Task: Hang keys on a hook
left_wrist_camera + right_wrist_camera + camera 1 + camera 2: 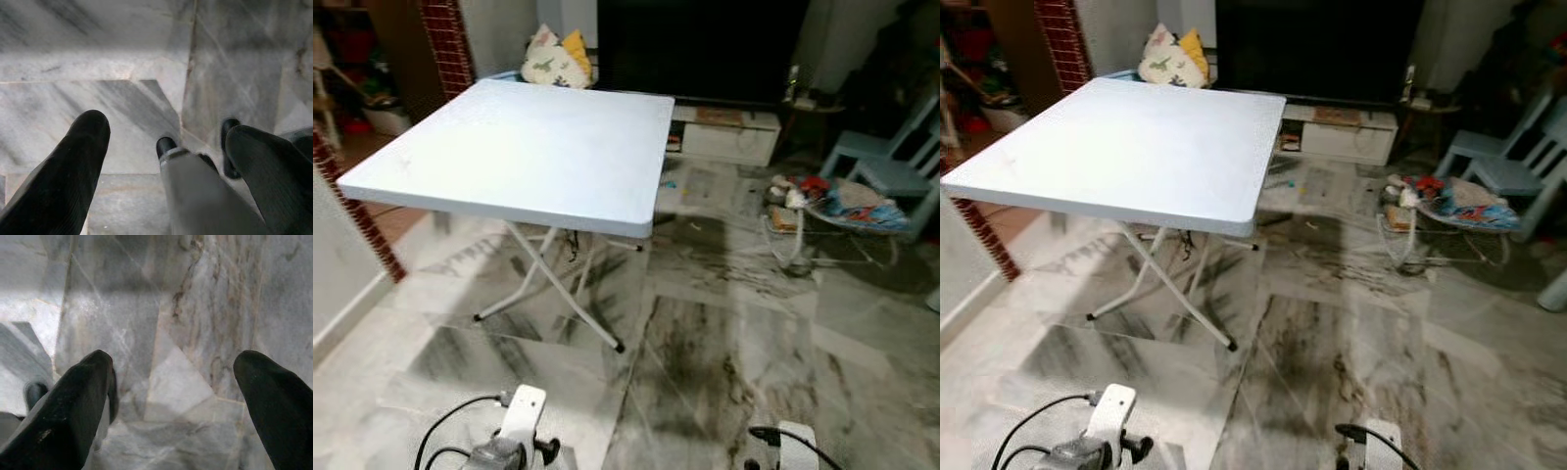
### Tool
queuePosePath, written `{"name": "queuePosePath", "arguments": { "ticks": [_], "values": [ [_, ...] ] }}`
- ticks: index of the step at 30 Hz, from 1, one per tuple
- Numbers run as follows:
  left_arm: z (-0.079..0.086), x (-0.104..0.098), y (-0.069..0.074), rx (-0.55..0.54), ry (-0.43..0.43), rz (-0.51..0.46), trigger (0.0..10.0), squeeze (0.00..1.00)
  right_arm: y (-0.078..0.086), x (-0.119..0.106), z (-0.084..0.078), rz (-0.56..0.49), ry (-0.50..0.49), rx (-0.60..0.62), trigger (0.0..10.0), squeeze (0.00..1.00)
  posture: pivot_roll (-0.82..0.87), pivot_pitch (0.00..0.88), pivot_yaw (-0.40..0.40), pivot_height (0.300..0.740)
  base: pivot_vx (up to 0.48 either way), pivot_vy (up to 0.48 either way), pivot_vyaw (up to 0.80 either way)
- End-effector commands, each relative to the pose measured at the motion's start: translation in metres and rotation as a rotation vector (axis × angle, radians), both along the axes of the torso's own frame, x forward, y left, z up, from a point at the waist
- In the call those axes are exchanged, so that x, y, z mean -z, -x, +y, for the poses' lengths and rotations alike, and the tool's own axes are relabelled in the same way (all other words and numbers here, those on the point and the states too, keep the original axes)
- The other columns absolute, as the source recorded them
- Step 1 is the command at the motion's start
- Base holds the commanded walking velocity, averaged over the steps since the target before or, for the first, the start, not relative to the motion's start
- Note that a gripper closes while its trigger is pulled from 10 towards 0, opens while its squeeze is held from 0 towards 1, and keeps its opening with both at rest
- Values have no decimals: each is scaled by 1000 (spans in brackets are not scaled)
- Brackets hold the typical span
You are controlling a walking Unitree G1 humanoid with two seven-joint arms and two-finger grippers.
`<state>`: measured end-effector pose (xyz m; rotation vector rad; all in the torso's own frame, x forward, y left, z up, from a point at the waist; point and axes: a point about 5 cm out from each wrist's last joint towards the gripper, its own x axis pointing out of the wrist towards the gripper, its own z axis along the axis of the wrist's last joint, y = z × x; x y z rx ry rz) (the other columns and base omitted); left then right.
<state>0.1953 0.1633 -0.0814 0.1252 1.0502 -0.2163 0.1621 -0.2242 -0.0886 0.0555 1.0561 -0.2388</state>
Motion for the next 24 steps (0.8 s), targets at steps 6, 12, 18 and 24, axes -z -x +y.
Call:
{"name": "queuePosePath", "arguments": {
  "ticks": [6, 12, 18, 24],
  "values": [
    [3, -4, -7, -18, -13, -23, 10000, 0, -1, 0, 0, 3, 2, -10, 10000, 0, 9, 0, -30, 740, 0, 0, -736],
    [4, -4, -7, -33, -17, -20, 10000, 0, -1, -1, 0, 4, 5, -17, 10000, 0, 5, 0, -27, 740, 0, 228, -733],
    [5, -3, -6, -23, -29, -16, 10000, 0, -1, 0, 1, 4, 4, -18, 10000, 0, 5, 0, -23, 740, 0, 480, -743],
    [6, -3, -6, -9, -45, -15, 10000, 0, -1, 0, 1, 3, 4, -22, 10000, 0, 5, 0, -23, 740, 0, 480, -123]
  ]
}}
